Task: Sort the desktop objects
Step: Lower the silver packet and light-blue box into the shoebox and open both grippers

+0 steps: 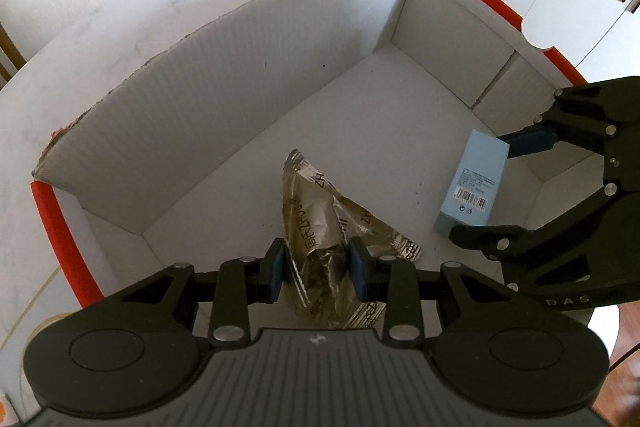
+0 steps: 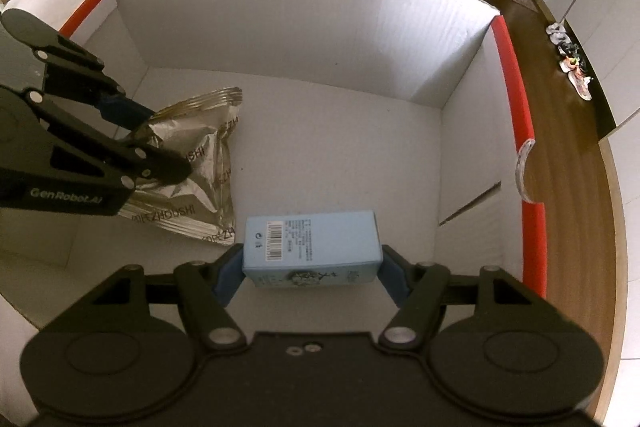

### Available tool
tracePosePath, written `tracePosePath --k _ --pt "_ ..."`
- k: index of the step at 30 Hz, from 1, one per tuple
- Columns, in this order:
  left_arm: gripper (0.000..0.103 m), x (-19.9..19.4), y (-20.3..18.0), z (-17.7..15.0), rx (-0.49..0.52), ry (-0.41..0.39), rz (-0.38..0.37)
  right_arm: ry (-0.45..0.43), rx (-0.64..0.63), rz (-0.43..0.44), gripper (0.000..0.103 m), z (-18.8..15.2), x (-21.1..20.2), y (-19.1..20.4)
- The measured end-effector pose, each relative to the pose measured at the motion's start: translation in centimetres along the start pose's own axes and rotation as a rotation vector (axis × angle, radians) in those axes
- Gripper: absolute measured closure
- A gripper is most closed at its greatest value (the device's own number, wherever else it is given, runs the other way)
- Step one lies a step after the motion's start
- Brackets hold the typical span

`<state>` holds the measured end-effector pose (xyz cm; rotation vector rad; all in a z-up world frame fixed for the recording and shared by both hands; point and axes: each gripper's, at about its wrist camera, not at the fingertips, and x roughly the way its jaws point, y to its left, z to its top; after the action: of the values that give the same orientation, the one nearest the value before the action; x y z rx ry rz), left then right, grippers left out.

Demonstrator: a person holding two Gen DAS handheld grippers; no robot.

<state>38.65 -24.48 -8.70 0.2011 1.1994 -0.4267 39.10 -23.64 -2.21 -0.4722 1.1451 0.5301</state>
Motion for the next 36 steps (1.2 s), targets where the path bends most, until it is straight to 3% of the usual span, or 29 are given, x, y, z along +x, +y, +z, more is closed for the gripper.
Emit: tracePosePath --k 6,11,36 --pt "0.071 -0.7 0.2 -0.1 0.015 -0.006 0.010 -0.007 0.000 0.005 0.031 0.2 -0.4 -0.4" --pt "0.063 -2.2 0.3 -0.2 0.009 -0.045 0.016 -0.029 0.007 0.004 0.031 -0.3 -1.5 -0.5" --pt "0.063 -8.1 -0.7 -3.2 0.031 -0.204 -0.056 -0.193 0.038 0.008 0.035 -1.9 -8.8 1.6"
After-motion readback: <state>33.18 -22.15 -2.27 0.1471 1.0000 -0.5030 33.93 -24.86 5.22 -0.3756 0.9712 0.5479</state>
